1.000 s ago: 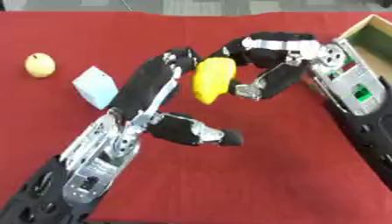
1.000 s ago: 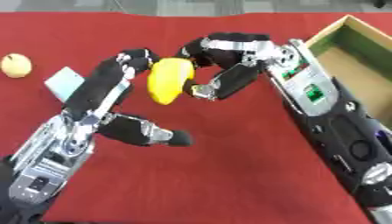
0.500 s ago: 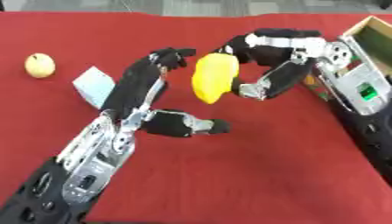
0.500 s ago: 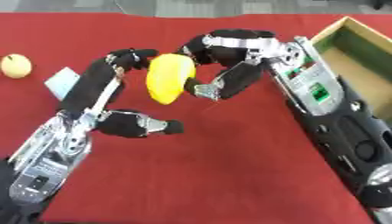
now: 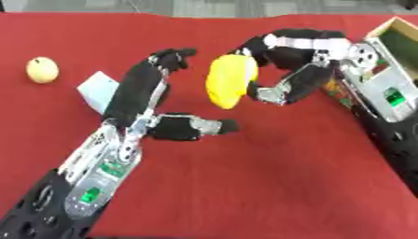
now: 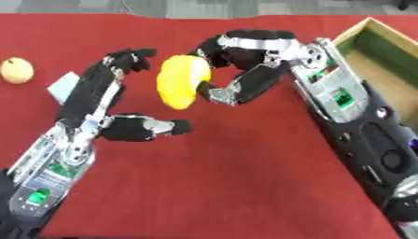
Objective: Pick up the objects with one hand, pass them to the other hand, and then place them into the box on the other side of the table.
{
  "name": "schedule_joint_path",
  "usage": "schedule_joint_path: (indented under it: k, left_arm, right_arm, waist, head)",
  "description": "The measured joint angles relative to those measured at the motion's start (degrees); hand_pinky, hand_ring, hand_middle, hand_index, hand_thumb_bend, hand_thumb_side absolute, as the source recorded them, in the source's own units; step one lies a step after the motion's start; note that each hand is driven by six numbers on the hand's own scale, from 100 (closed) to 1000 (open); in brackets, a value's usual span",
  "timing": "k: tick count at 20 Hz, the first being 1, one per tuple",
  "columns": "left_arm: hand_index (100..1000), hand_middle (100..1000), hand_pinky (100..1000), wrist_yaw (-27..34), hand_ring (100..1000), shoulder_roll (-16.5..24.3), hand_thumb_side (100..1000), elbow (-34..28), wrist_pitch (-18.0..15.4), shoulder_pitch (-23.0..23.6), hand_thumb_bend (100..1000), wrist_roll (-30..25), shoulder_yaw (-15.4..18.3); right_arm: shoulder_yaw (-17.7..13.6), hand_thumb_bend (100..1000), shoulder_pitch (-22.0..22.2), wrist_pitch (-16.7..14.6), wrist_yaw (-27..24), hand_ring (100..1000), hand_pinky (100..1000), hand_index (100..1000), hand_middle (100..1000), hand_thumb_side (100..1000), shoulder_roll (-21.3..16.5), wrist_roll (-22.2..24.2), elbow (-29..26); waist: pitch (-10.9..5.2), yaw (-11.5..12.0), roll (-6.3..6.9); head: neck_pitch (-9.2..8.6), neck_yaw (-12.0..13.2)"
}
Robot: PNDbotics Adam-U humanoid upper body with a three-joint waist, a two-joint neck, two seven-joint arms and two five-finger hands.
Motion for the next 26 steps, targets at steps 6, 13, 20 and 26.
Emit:
schedule_joint_path:
  k: [6, 13, 20, 26]
  left_arm:
    - [881, 638, 714, 0.54, 688, 0.66, 707, -0.10, -0.12, 1.12, 874, 0.67, 0.37]
    - [869, 629, 716, 1.31, 679, 4.49, 639, -4.15, 0.77, 5.15, 775, 2.26, 4.26]
    - [857, 609, 711, 4.18, 658, 9.28, 598, -8.61, 2.42, 8.90, 626, 5.53, 10.47]
    - [848, 601, 708, 7.24, 650, 11.26, 575, -8.86, 1.94, 10.68, 576, 10.25, 14.15]
  right_arm:
    - [-3.21, 100, 0.62, 1.49, -2.67, 964, 840, 540, 643, 628, -1.76, -2.89, -1.20]
    - [-13.35, 100, 7.45, 3.66, -9.29, 969, 843, 547, 651, 268, -10.25, -13.68, -5.73]
    - [-23.81, 100, 16.71, 4.28, -11.09, 976, 844, 558, 664, 268, -18.29, -22.35, -5.73]
    - [-28.17, 100, 21.39, 2.33, -8.78, 978, 842, 572, 669, 240, -21.64, -26.13, -1.73]
  waist:
    - [-0.04, -0.53, -0.04]
    - [-0.07, -1.38, -0.10]
    - [-0.08, -1.58, -0.05]
    - [-0.08, -1.63, -0.02]
  head:
    - [0.00, -0.56]
    - [-0.02, -2.16]
    - [-0.20, -5.30]
    - [-1.04, -7.68]
